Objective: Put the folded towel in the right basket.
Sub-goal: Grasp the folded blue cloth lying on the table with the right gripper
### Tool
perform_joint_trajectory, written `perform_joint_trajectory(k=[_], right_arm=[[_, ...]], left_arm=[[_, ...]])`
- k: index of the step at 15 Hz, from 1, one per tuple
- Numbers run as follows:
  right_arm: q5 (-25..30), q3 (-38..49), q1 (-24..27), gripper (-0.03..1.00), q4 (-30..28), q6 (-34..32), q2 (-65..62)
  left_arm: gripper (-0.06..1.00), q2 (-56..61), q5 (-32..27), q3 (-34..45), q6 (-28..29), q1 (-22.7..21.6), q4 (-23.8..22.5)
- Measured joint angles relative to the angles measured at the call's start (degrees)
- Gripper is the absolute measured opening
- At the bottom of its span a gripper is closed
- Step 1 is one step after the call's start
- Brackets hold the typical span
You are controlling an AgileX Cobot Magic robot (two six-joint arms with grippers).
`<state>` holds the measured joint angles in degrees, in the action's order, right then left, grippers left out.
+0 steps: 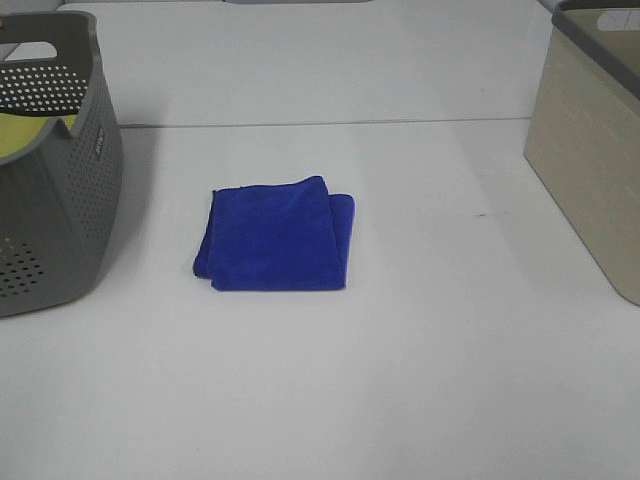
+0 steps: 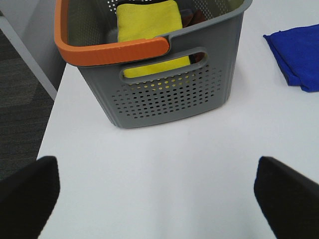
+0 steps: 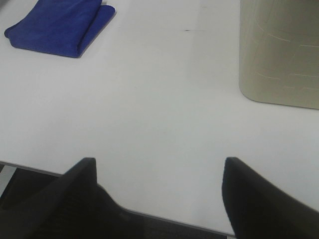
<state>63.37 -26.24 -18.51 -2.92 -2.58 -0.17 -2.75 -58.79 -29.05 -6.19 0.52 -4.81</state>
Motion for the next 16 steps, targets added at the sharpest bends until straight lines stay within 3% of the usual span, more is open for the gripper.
perform_joint_trajectory(k=[16], right_arm=[[0.00,0.00,0.00,0.70,0.00,0.00,0.00]], left_arm=[[0.99,0.00,0.00,0.00,0.00,0.00,0.29]])
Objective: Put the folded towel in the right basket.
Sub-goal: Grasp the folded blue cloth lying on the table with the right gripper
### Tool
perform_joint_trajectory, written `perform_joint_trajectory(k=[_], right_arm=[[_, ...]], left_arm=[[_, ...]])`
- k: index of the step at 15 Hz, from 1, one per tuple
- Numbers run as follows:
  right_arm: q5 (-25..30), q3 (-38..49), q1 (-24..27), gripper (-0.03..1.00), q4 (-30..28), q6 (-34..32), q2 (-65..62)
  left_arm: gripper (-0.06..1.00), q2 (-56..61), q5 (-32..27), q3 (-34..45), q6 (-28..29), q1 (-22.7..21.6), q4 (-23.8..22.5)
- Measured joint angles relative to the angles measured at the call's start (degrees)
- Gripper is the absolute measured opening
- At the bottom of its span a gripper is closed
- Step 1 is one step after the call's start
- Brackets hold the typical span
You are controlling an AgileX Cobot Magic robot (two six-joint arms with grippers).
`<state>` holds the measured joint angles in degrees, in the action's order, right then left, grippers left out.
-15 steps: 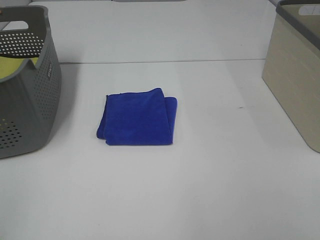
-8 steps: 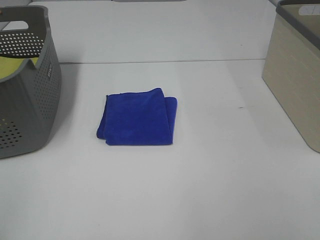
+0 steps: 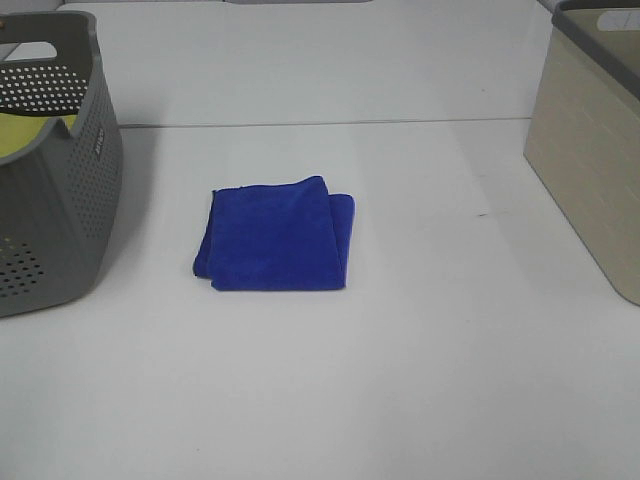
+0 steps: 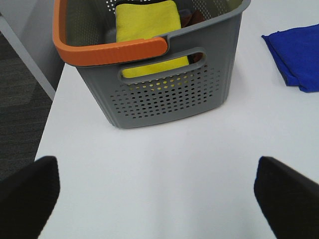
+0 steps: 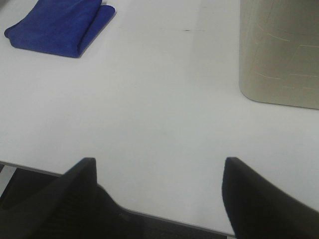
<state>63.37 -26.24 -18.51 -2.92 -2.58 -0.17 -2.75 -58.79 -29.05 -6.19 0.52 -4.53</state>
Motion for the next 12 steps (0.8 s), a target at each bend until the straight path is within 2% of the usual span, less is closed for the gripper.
perform_joint_trajectory(k=[12], right_arm=[[0.00,0.00,0.00,0.70,0.00,0.00,0.00]], left_arm=[[0.99,0.00,0.00,0.00,0.00,0.00,0.00]])
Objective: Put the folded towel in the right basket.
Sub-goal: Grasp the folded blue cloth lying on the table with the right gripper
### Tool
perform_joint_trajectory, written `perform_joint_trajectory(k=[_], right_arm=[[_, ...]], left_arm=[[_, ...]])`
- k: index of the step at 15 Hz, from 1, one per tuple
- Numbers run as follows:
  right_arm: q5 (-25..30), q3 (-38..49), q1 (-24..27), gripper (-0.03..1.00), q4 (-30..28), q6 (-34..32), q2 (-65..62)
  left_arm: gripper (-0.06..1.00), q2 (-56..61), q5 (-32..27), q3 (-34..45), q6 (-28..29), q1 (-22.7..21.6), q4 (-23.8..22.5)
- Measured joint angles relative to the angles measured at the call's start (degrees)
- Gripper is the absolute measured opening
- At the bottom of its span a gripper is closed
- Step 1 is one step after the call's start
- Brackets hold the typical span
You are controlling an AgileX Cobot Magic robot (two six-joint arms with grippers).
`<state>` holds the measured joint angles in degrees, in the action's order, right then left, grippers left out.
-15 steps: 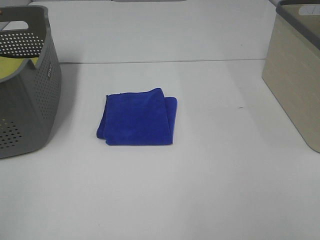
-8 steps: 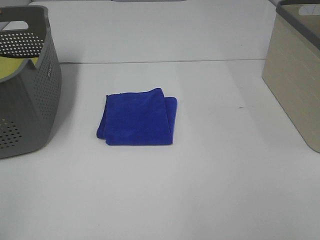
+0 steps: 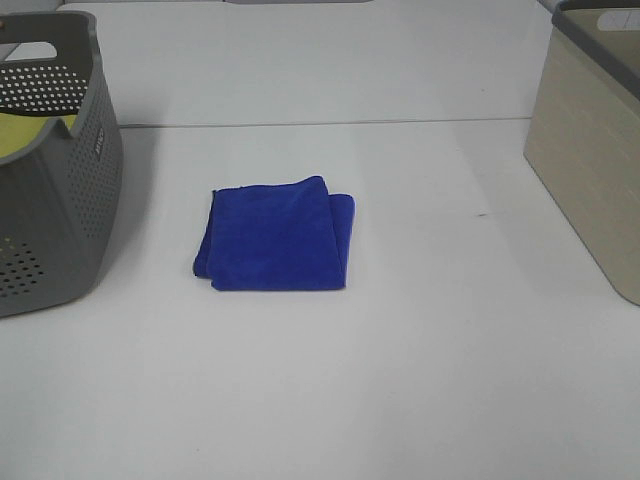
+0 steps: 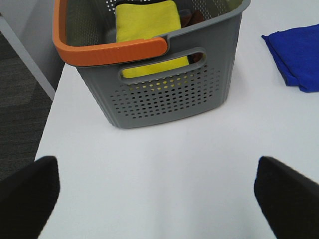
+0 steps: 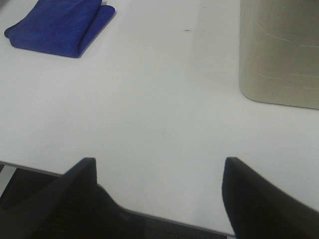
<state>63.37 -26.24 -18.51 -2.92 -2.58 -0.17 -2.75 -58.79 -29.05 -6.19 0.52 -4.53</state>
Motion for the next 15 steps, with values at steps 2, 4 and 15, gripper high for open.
perform_joint_trajectory(k=[2,4,15], right_arm=[[0.00,0.00,0.00,0.70,0.00,0.00,0.00],[0.00,0.00,0.00,0.73,0.00,0.00,0.00],[1.03,-22.57,0.00,0.93,18.62,4.13,29.45]], left_arm=[[0.99,0.00,0.00,0.00,0.00,0.00,0.00],[0.99,0.00,0.00,0.00,0.00,0.00,0.00],[0.99,0.00,0.00,0.00,0.00,0.00,0.00]])
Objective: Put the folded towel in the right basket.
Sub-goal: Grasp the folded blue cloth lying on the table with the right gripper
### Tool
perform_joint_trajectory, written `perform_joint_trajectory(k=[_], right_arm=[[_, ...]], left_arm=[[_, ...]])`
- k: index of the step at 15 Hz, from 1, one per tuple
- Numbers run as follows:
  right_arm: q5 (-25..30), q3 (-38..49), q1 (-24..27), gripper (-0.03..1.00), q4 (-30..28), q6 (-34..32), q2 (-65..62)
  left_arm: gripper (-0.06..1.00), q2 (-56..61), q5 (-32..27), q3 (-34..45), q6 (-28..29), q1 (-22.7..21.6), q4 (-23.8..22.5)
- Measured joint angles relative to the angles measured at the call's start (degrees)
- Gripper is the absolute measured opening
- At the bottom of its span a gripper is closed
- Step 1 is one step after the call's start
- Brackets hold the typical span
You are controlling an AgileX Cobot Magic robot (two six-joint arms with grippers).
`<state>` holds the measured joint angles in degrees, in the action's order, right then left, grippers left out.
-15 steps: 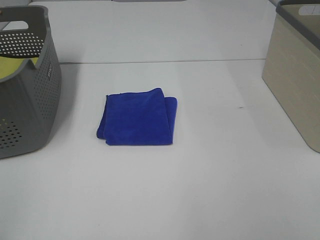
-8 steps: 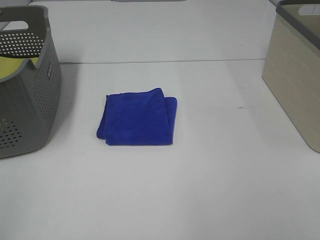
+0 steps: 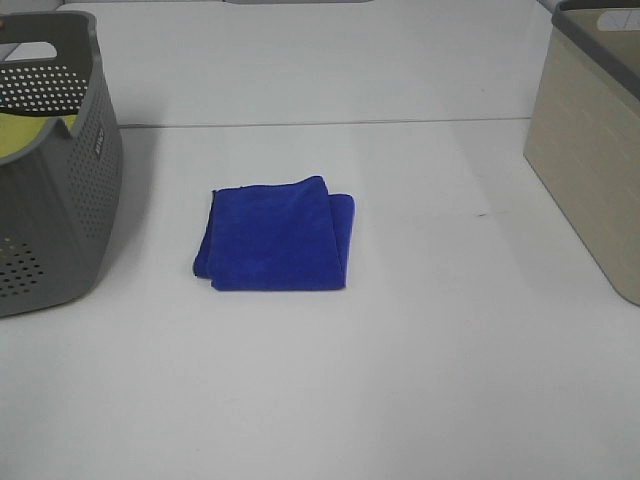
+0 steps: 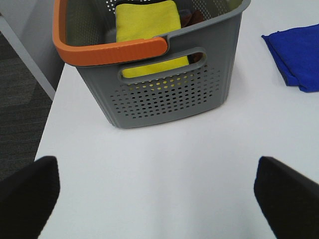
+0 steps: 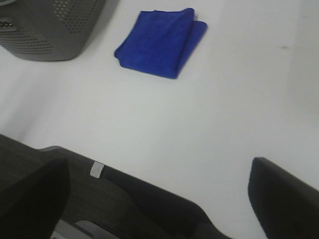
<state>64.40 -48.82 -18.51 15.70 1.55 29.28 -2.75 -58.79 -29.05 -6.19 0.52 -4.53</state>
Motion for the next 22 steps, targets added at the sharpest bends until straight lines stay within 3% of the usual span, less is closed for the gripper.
perform_joint_trajectory(k=[2,5,8,12,18,22], right_arm=[[-0.40,-8.54,0.00,0.93,5.04,6.59,12.43],[-1.38,-22.29,0.00,0.93,10.77,10.66,30.25],[-1.72,-30.65,0.00,0.93,14.90,13.18,46.07],[-4.41,-32.49,-0.11,0.93,15.30,13.46,62.40],[-18.62,-32.49,-8.94,0.93,15.76,12.72,80.39],[-20.74,-35.47,-9.17,0.93,16.96,11.86,92.02]], left_arm=[[0.99,0.00,0.00,0.00,0.00,0.00,0.00],[0.99,0.00,0.00,0.00,0.00,0.00,-0.06],[0.99,0.00,0.00,0.00,0.00,0.00,-0.11],[0.99,0.00,0.00,0.00,0.00,0.00,-0.11],[0.99,0.00,0.00,0.00,0.00,0.00,-0.17],[0.99,0.00,0.00,0.00,0.00,0.00,-0.17]])
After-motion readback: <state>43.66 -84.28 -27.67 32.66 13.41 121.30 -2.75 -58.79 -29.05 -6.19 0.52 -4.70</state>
